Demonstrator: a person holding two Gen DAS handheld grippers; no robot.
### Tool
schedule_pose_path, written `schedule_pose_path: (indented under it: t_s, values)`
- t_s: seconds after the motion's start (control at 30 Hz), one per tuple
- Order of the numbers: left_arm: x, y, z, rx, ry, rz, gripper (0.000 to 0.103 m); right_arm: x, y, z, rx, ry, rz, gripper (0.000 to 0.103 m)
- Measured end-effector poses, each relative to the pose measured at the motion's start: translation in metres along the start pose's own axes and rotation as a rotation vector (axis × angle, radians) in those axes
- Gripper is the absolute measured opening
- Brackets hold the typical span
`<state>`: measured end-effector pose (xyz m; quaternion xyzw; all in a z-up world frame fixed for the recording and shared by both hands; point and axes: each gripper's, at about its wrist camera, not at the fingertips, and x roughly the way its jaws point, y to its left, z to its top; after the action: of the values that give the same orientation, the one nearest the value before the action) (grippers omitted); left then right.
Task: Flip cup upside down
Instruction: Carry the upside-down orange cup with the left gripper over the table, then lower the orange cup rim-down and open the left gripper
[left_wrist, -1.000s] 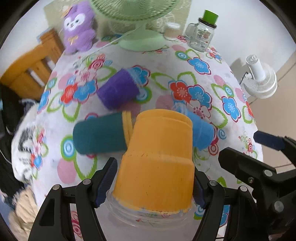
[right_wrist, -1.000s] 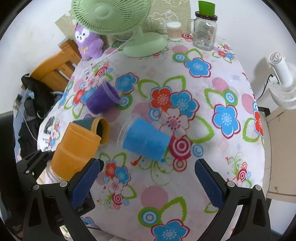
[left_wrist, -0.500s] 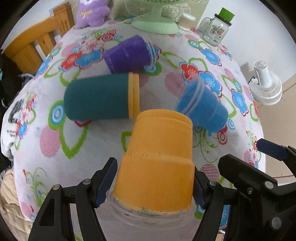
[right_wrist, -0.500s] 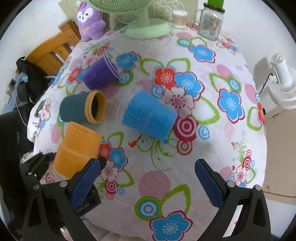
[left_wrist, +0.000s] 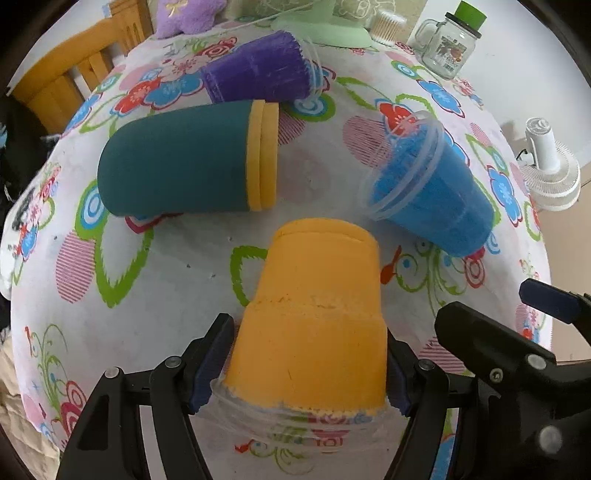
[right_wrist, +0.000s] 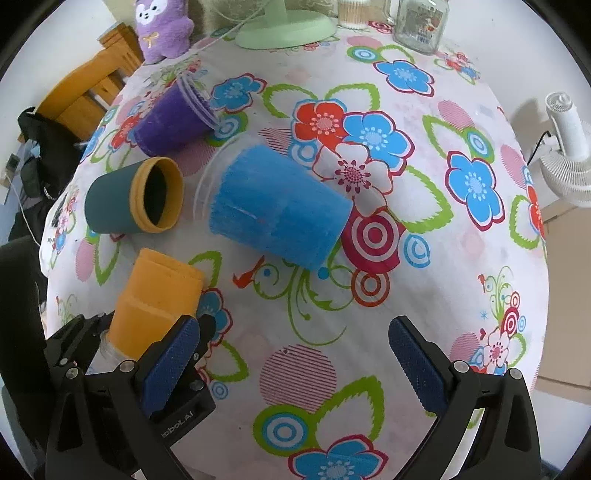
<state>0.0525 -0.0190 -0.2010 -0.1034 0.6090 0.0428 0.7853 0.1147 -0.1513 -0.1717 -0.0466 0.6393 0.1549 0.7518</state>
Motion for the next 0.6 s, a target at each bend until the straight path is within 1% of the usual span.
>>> schedule_pose_path:
  t_s: [0.1,0.17,0.2,0.23,0.47,0.6]
  values:
    - [0.001,-0.003,0.000,0.012,-0.013,0.015,0.076,0.002,-0.001,0.001,-0.003,0.004,-0.002,0.103]
    - [0.001,-0.003,0.001,0.014,-0.010,0.019,0.078,0.001,-0.001,0.002,-0.005,0.003,0.000,0.103]
    - [0.001,-0.002,0.001,0.010,-0.005,0.018,0.085,0.000,0.000,0.002,-0.006,0.001,-0.001,0.103]
    - [0.001,-0.002,0.001,0.009,0.000,0.017,0.089,-0.001,0.000,0.003,-0.008,0.000,0.000,0.103]
    - [-0.011,0.002,0.004,0.021,0.008,-0.013,0.089,-0.016,0.005,0.006,-0.004,-0.019,-0.005,0.103]
    - [-0.030,0.007,0.005,0.054,0.007,-0.035,0.089,-0.028,0.008,0.008,0.018,-0.031,0.012,0.103]
